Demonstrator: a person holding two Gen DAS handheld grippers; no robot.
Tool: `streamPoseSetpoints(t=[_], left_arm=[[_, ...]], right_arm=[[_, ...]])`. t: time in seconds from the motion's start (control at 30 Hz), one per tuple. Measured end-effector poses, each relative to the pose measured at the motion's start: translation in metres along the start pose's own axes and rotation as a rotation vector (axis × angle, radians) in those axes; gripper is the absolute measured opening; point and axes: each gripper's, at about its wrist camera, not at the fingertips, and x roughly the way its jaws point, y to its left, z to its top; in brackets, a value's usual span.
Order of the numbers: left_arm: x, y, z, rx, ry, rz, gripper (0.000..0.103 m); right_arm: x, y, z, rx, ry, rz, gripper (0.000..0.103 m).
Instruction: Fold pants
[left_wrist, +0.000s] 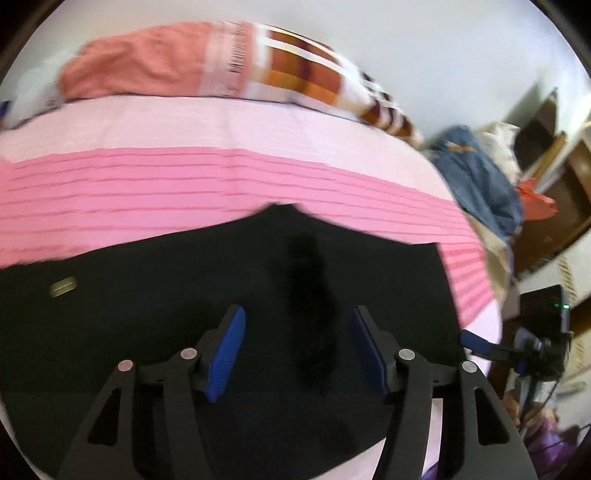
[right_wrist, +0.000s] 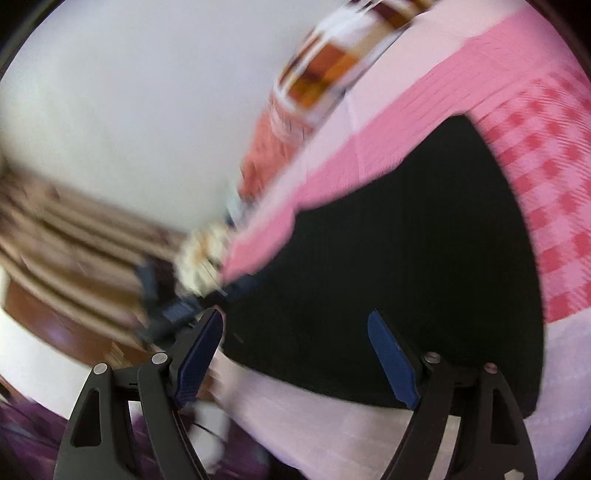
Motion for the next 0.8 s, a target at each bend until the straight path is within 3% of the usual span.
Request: streamPoseSetpoints(t=[0.07, 0.1, 0.3, 0.37, 0.5, 0.8], left_arm=[[-0.024, 0.022, -0.01, -0.024, -0.038, 0.056, 0.06], [-0.034, 0.033, -0.015, -0.035, -0.05, 0.077, 0.06], [-0.1, 0.115, -0.028, -0.039, -0.106, 0.213, 0.06], [-0.099, 0.147, -0.029, -0.015, -0.034, 0.152, 0.061], [-0.07, 0.187, -0.033, -0.015, 0.119, 0.107, 0.061], [-0.051, 0.206, -0.019, 0.007, 0.151, -0.037, 0.064]], right_arm=[[0.026, 0.006, -0.008, -0.054, 0.103, -0.115, 0.08], [0.029, 0.01, -0.009, -0.078, 0.105, -0.147, 0.08], [0.035, 0.063, -0.004, -0.165, 0.065, -0.055, 0.081], [0.046, 0.07, -0.004, -0.152, 0.083, -0.044, 0.085], [0.071, 0.063, -0.008, -0.027, 0.116, -0.014, 0.085], [0.078, 0.073, -0.01, 0.021, 0.12, -0.031, 0.087]])
